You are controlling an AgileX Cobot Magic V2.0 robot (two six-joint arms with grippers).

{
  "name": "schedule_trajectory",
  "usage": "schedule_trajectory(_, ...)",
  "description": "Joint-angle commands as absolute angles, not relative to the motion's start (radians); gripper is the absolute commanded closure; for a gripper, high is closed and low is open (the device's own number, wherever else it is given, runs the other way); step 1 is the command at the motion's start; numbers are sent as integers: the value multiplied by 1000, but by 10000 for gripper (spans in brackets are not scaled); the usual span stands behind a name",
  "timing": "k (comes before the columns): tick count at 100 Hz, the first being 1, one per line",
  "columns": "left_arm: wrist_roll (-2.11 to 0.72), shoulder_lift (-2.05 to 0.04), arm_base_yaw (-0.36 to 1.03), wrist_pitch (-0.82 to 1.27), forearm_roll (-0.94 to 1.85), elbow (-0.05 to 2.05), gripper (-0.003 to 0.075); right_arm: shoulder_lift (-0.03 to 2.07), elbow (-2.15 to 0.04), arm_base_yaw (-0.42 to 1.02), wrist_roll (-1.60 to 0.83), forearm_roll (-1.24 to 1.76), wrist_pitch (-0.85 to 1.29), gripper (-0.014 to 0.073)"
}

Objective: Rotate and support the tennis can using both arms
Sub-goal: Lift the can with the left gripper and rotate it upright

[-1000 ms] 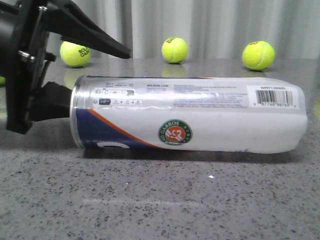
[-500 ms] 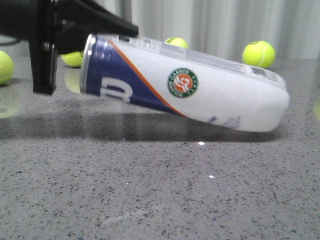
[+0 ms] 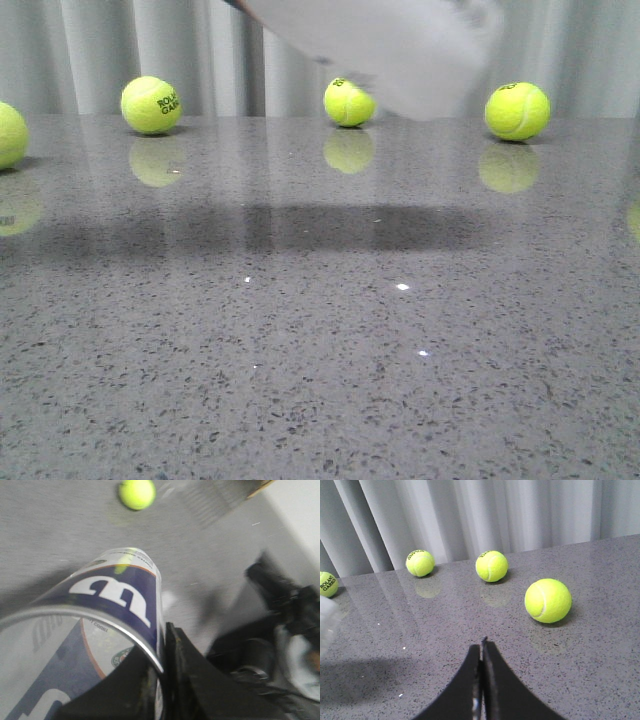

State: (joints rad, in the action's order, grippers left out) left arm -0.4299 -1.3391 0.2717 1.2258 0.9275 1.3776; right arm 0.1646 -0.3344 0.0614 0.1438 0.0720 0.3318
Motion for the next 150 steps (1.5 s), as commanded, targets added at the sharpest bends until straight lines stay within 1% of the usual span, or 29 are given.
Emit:
schedule_trajectory(1, -321, -1288, 287, 1276, 800, 1491, 741, 175, -360, 54, 131, 65, 254, 660)
schedule_trajectory(11, -264, -1277, 307, 1276, 671, 1561, 741, 175, -360, 54, 131, 65, 254, 660)
schedule_trajectory(25, -186, -1271, 366, 1276, 502, 1593, 741, 175, -360, 54, 131, 65, 254, 660)
schedule_trajectory(38, -84, -1269, 470, 1276, 279, 1595, 741, 175, -360, 54, 131, 65, 254, 660)
schedule_trajectory(45, -61, -1269, 528, 1276, 209, 1595, 741, 175, -360, 54, 131, 65, 254, 660)
schedule_trajectory(58, -61, -1277, 614, 1276, 197, 1595, 741, 175, -360, 54, 131, 65, 254, 660)
schedule_trajectory(66, -61, -1291, 638, 1276, 173, 1595, 741, 175, -360, 54, 131, 65, 254, 660)
schedule_trajectory(101, -72, -1351, 645, 1275, 171, 1595, 736, 175, -360, 54, 131, 65, 254, 660)
schedule_trajectory(105, -72, -1351, 645, 1275, 171, 1595, 716, 174, -360, 54, 131, 65, 254, 660)
schedule_trajectory(110, -72, -1351, 645, 1275, 171, 1595, 671, 174, -360, 54, 131, 65, 254, 660)
schedule_trajectory(122, -74, -1351, 645, 1275, 169, 1595, 521, 174, -360, 54, 131, 65, 254, 660)
schedule_trajectory(127, -94, -1351, 645, 1275, 169, 1595, 447, 174, -360, 54, 131, 65, 254, 660)
schedule_trajectory(134, -96, -1351, 645, 1270, 169, 1595, 372, 174, -360, 54, 131, 65, 254, 660)
schedule_trajectory(141, -96, -1351, 645, 1247, 169, 1595, 332, 174, -360, 54, 131, 65, 254, 660)
schedule_trajectory(150, -96, -1351, 645, 1206, 169, 1604, 327, 174, -360, 54, 131, 65, 254, 660)
